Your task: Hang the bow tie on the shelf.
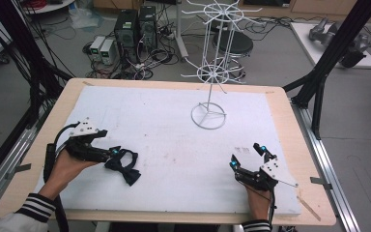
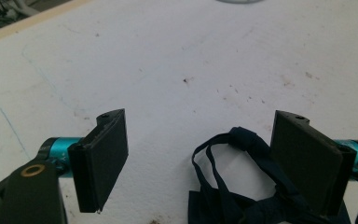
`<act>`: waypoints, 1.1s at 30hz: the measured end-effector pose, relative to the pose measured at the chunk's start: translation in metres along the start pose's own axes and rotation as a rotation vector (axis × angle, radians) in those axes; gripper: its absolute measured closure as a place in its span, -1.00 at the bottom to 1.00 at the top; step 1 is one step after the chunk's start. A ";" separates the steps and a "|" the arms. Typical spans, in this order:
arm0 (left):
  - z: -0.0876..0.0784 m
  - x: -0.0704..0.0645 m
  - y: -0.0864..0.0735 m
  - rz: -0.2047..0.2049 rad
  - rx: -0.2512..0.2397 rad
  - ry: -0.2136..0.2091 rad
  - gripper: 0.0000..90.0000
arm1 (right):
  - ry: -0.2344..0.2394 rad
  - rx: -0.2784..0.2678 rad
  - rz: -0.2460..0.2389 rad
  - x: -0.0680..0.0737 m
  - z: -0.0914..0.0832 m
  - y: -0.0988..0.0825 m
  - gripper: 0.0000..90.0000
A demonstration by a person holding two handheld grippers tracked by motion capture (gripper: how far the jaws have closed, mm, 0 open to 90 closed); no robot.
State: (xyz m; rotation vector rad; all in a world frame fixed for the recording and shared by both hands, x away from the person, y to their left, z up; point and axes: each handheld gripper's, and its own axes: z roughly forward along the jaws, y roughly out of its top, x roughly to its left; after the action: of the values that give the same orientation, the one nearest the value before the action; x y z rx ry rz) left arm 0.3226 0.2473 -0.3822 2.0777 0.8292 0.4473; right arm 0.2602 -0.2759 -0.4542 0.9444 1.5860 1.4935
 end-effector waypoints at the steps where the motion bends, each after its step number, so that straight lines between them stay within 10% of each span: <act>1: 0.001 0.000 0.001 0.005 0.013 -0.001 -0.56 | 0.000 0.001 0.001 0.000 0.000 0.000 -0.77; 33: 0.047 0.004 0.004 -0.061 0.378 -0.069 -0.20 | -0.002 -0.005 0.003 0.000 0.000 0.000 -0.77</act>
State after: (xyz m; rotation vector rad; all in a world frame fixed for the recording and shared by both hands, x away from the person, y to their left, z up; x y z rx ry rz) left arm 0.3537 0.2211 -0.4068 2.3884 0.9929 0.1932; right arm 0.2598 -0.2761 -0.4544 0.9457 1.5791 1.4980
